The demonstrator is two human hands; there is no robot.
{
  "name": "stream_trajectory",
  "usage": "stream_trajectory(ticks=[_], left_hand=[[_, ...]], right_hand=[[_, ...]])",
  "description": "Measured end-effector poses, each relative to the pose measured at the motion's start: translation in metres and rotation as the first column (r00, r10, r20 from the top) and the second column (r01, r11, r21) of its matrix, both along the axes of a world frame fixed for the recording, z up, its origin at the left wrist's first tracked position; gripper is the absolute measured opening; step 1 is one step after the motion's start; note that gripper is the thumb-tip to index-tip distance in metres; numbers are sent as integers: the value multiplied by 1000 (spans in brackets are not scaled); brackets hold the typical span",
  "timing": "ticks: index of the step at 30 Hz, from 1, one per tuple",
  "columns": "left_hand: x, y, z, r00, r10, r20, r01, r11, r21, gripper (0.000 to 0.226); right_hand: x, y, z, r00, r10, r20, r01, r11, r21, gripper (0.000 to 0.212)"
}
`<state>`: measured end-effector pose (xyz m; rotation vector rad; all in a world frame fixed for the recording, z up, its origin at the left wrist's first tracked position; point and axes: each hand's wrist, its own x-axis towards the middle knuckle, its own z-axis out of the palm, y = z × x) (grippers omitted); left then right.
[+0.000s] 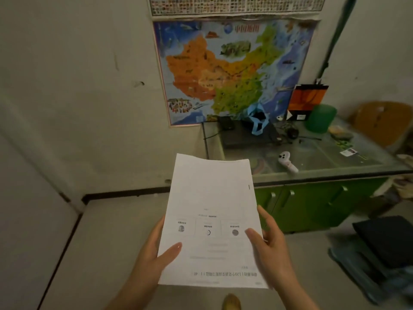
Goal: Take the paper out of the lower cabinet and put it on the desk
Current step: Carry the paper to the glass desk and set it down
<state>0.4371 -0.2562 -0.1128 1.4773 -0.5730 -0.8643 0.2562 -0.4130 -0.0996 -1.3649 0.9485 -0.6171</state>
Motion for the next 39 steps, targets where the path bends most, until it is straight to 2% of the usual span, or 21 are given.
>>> stream_trajectory(ticks=[6, 9, 14, 18, 23, 28, 34, 39], left_hand=[[45, -135, -26, 1000, 18, 15, -18, 999, 48, 50], [61, -199, -39, 997, 55, -53, -50, 994, 101, 48], [93, -281, -61, 990, 79, -120, -51, 974, 220, 54], [123, -342, -86, 994, 40, -107, -7, 957, 290, 51], [149, -392, -113, 995, 9, -101, 33, 913, 406, 54], [156, -417, -134, 998, 12, -58, 20, 851, 525, 56], [142, -426, -146, 996, 7, 84, -60, 761, 646, 58], [129, -434, -148, 983, -31, 179, -112, 670, 734, 65]], right_hand=[[50, -139, -29, 995, -2, -97, 5, 1000, 26, 50], [74, -213, -45, 988, 22, -152, -18, 999, 29, 47], [112, -297, -82, 960, 29, -278, -16, 999, 50, 46], [141, -349, -111, 935, 36, -353, -26, 999, 31, 51], [163, -389, -133, 898, 41, -438, -22, 999, 47, 53], [172, -412, -154, 822, 81, -564, -47, 996, 75, 56], [163, -427, -180, 682, 214, -699, -229, 971, 74, 64], [157, -441, -186, 561, 250, -789, -384, 923, 19, 61]])
